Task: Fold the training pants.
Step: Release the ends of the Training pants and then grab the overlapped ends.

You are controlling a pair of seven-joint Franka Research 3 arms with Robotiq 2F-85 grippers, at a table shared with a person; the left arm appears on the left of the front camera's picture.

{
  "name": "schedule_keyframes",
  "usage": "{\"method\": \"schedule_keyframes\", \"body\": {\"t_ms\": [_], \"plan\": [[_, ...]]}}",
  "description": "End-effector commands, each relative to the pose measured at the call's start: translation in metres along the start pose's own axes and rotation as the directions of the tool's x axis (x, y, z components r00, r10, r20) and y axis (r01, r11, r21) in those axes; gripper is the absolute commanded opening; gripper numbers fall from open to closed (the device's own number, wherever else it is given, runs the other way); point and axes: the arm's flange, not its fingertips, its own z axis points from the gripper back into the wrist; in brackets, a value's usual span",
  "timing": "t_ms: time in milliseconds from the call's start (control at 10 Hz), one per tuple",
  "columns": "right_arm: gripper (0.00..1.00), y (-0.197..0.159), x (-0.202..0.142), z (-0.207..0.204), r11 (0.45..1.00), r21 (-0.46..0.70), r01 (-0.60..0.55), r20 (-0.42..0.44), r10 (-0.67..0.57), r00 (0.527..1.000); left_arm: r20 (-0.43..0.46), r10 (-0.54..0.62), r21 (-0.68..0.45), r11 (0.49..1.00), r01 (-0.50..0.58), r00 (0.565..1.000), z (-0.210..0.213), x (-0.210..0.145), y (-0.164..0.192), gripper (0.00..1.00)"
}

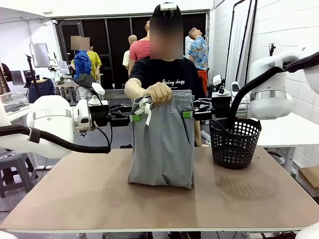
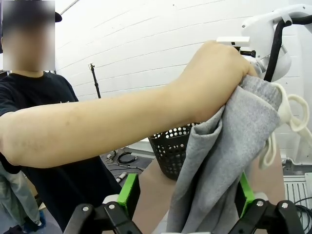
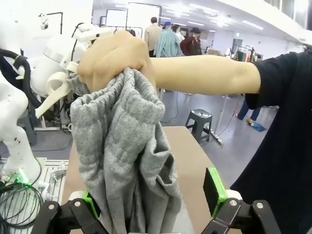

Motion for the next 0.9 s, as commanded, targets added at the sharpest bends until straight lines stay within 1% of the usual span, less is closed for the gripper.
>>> {"method": "schedule_keyframes", "body": {"t_ms": [0,200,400,500,800], "plan": [[1.0,0.001,-0.006,-0.003,0.998,0.038,0.043,0.03,-0.044,0.999,0.012,-0.014,0.018,1.0,0.013,1.0,-0.001,-0.006,0.001,1.0],[1.0,-0.001,-0.006,-0.005,0.99,0.104,0.099,0.021,-0.102,0.995,-0.005,-0.019,-0.047,0.999,0.019,1.0,-0.001,-0.006,0.007,1.0],[1.0,0.0,-0.004,-0.009,0.982,0.145,0.123,-0.002,-0.124,0.992,-0.011,-0.018,-0.108,0.994,0.017,1.0,-0.002,-0.004,0.011,1.0],[1.0,-0.001,-0.003,-0.012,0.978,0.163,0.13,-0.015,-0.13,0.991,0.001,-0.018,-0.13,0.991,0.018,1.0,-0.003,-0.004,0.013,1.0],[1.0,-0.003,-0.007,-0.024,0.977,0.175,0.12,-0.016,-0.119,0.993,0.016,-0.002,-0.141,0.99,0.005,1.0,-0.015,-0.007,0.021,1.0]]}}
